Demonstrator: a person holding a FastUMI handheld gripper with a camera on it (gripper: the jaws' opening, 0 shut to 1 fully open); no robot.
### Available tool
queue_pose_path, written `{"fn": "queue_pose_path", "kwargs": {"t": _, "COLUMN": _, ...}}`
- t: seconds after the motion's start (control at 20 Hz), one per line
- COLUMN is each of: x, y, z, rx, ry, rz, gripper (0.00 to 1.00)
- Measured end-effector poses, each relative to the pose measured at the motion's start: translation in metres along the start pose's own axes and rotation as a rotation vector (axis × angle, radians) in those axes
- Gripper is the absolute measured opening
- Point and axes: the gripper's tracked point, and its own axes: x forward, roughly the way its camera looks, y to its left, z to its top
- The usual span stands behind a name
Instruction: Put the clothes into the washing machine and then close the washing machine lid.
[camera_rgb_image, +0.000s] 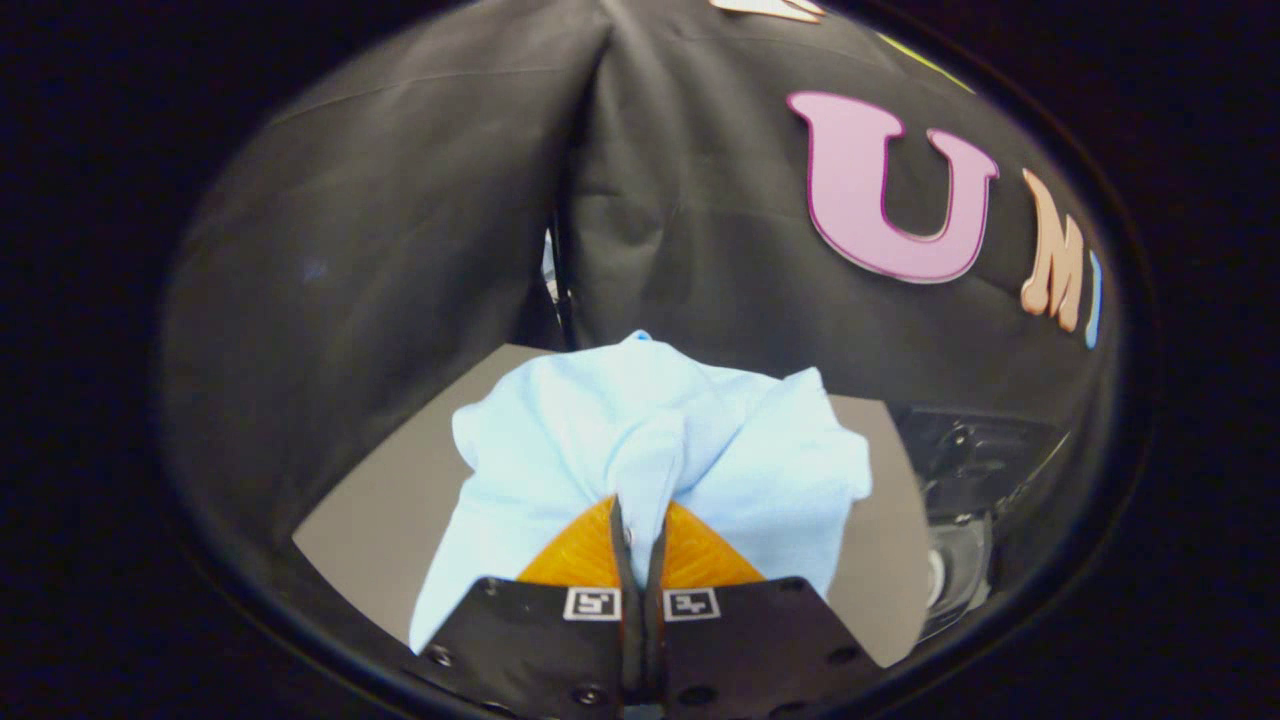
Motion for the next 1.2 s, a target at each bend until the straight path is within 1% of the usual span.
{"fn": "queue_pose_path", "kwargs": {"t": 0.05, "x": -0.006, "y": 0.002, "z": 0.004, "rx": 0.051, "ry": -0.016, "rz": 0.027, "gripper": 0.08}}
{"fn": "queue_pose_path", "kwargs": {"t": 0.1, "x": -0.016, "y": -0.007, "z": 0.009, "rx": 0.072, "ry": -0.040, "rz": 0.031, "gripper": 0.06}}
{"fn": "queue_pose_path", "kwargs": {"t": 0.15, "x": -0.023, "y": -0.019, "z": 0.019, "rx": 0.060, "ry": -0.068, "rz": 0.024, "gripper": 0.03}}
{"fn": "queue_pose_path", "kwargs": {"t": 0.2, "x": -0.034, "y": -0.036, "z": 0.026, "rx": 0.037, "ry": -0.097, "rz": -0.005, "gripper": 0.01}}
{"fn": "queue_pose_path", "kwargs": {"t": 0.3, "x": -0.053, "y": -0.067, "z": 0.035, "rx": -0.009, "ry": -0.142, "rz": -0.057, "gripper": 0.01}}
{"fn": "queue_pose_path", "kwargs": {"t": 0.5, "x": -0.088, "y": -0.120, "z": 0.049, "rx": 0.051, "ry": -0.215, "rz": -0.091, "gripper": 0.01}}
{"fn": "queue_pose_path", "kwargs": {"t": 0.6, "x": -0.105, "y": -0.156, "z": 0.047, "rx": 0.099, "ry": -0.225, "rz": -0.121, "gripper": 0.01}}
{"fn": "queue_pose_path", "kwargs": {"t": 0.7, "x": -0.119, "y": -0.186, "z": 0.047, "rx": 0.144, "ry": -0.242, "rz": -0.132, "gripper": 0.01}}
{"fn": "queue_pose_path", "kwargs": {"t": 0.8, "x": -0.130, "y": -0.218, "z": 0.048, "rx": 0.146, "ry": -0.261, "rz": -0.156, "gripper": 0.01}}
{"fn": "queue_pose_path", "kwargs": {"t": 0.95, "x": -0.142, "y": -0.260, "z": 0.036, "rx": 0.130, "ry": -0.265, "rz": -0.227, "gripper": 0.01}}
{"fn": "queue_pose_path", "kwargs": {"t": 1.05, "x": -0.148, "y": -0.284, "z": 0.033, "rx": 0.141, "ry": -0.273, "rz": -0.257, "gripper": 0.01}}
{"fn": "queue_pose_path", "kwargs": {"t": 1.2, "x": -0.146, "y": -0.302, "z": 0.025, "rx": 0.171, "ry": -0.275, "rz": -0.251, "gripper": 0.02}}
